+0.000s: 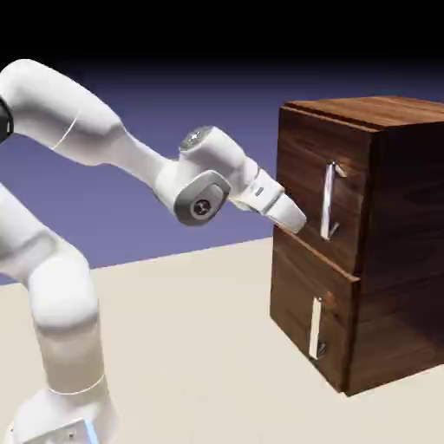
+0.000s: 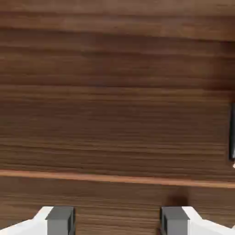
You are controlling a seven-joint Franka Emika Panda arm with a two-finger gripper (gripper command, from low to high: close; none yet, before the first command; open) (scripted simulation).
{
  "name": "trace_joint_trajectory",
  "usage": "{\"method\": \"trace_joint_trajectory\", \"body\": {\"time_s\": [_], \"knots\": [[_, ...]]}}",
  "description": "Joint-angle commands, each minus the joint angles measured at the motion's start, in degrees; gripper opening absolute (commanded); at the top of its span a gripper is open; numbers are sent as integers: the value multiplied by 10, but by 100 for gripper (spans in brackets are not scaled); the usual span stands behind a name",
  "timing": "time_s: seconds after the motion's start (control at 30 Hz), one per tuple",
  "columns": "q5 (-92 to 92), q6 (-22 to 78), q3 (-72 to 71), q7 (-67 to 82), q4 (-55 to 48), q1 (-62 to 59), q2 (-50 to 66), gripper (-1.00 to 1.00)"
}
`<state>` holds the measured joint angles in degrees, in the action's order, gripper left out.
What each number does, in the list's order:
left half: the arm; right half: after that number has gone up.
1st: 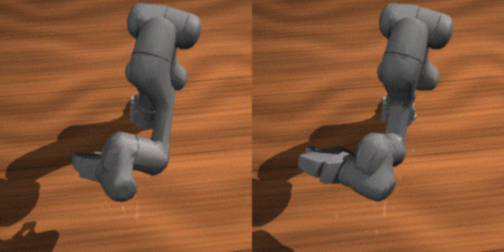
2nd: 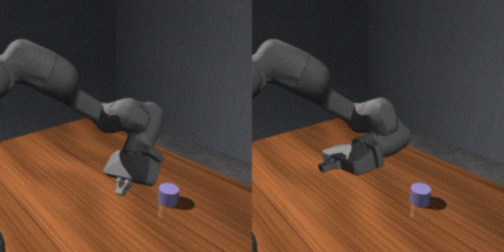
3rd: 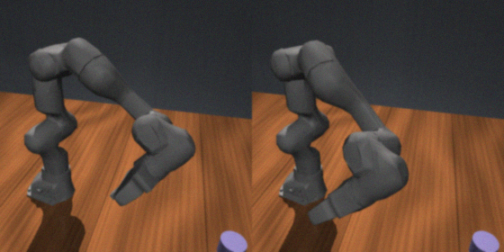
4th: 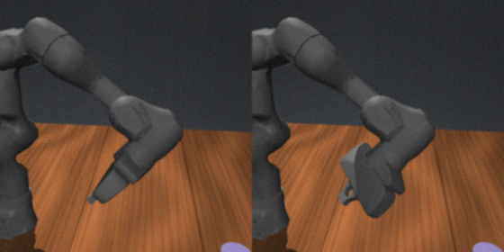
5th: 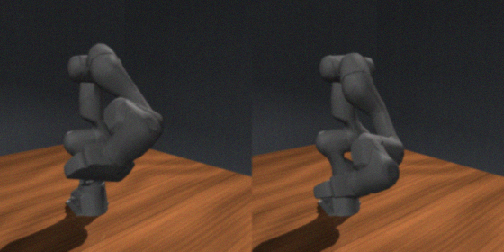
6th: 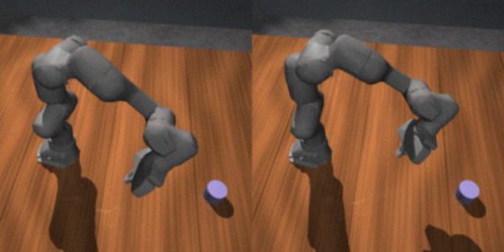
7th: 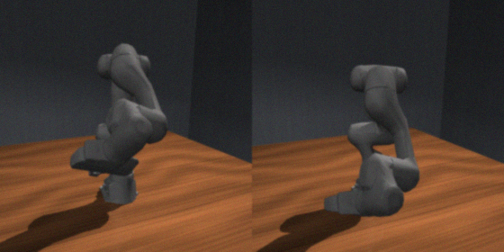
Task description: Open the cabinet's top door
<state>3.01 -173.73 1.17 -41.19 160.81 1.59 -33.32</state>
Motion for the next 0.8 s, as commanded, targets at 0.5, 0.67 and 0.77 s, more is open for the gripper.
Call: {"method": "trace_joint_trajectory", "body": {"time_s": [0.5,0.67,0.77], "knots": [[399,37,155,169,-25,120,-88,0],[523,49,204,221,-33,157,-116,0],[598,56,233,253,-38,180,-132,0]]}}
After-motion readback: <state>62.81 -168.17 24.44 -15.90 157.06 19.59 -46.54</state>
